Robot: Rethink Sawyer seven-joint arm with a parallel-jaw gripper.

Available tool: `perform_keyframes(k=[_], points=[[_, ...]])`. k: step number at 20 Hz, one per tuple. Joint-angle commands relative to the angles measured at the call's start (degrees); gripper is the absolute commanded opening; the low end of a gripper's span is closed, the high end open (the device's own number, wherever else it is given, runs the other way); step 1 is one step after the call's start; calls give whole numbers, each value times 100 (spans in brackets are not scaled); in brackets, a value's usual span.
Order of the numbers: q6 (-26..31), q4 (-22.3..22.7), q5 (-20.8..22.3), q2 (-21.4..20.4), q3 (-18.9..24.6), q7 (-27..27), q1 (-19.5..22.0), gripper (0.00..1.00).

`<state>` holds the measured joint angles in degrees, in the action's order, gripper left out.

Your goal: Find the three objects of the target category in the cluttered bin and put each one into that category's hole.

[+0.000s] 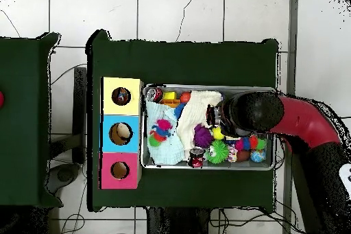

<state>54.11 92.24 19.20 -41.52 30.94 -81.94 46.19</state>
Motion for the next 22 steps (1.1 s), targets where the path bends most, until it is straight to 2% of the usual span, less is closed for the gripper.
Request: perform_keyframes(k=[1,5,14,22], points=[[597,638,-369,-593,239,38,-238,0],[762,734,-428,-825,102,54,-305,0],[1465,585,-723,-1349,-21,-121,-598,0],[1332,466,-872,-1500,-226,-912,-1214,0]])
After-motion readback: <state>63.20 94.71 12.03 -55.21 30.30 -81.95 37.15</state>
